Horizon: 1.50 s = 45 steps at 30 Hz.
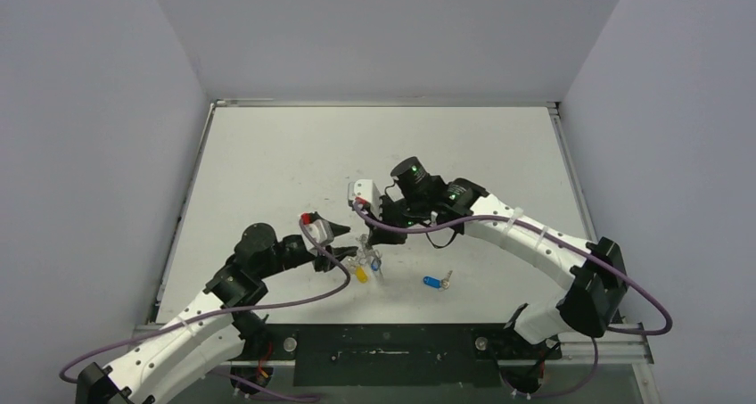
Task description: Put the keys on the keyring
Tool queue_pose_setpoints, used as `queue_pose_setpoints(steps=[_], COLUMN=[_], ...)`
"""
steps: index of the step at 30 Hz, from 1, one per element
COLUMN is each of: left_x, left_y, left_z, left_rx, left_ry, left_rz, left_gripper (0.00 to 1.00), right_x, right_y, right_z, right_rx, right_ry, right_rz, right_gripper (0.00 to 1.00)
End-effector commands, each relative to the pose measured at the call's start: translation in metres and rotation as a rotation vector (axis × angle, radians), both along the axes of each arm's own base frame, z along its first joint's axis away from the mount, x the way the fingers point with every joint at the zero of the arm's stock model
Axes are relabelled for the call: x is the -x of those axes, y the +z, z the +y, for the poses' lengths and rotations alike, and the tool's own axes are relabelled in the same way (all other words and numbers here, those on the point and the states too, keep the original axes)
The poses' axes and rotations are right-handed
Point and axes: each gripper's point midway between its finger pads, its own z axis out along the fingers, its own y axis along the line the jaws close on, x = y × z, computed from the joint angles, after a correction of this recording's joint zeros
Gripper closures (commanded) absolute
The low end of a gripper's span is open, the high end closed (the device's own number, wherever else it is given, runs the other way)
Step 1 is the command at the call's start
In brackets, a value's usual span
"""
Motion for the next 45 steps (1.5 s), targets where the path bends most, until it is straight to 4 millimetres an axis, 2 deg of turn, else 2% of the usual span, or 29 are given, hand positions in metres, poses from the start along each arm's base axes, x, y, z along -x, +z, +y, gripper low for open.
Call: queue_pose_setpoints(steps=[1, 12, 20, 26, 35, 41, 43, 45], left_x=[0.006, 0.006, 0.009, 0.008, 0.01, 0.011, 0.011, 0.011], left_y=[-0.007, -0.004, -0.004, -0.006, -0.013, -0.019, -0.021, -0.021], left_z=[-0.002, -0.024, -0.035, -0.038, -0.04, -0.041, -0.041, -0.041], left_rx=[-0.095, -0.041, -0.013, -0.009, -0.026, -0.047, -0.053, -0.054], left_ry=[-0.055, -0.161, -0.218, -0.228, -0.242, -0.252, -0.253, -0.254], left_rz=[0.034, 0.007, 0.005, 0.005, 0.022, 0.024, 0.025, 0.022], left_gripper=[0.58, 0.74, 0.8, 0.94, 0.95, 0.87, 0.89, 0.97], right_x=[0.006, 0.008, 0.009, 0.008, 0.008, 0.008, 0.008, 0.008], right_y=[-0.006, 0.002, 0.003, 0.003, 0.006, 0.005, 0.005, 0.005], right_z=[-0.011, -0.002, 0.004, 0.005, 0.008, 0.008, 0.008, 0.008], right_rx=[0.163, 0.195, 0.184, 0.179, 0.159, 0.157, 0.155, 0.152], right_ry=[0.025, 0.028, 0.033, 0.031, 0.034, 0.032, 0.03, 0.03], right_rz=[-0.014, 0.01, 0.025, 0.024, 0.016, 0.014, 0.014, 0.013], right_gripper=[1.0, 1.0, 1.0, 1.0, 1.0, 1.0, 1.0, 1.0])
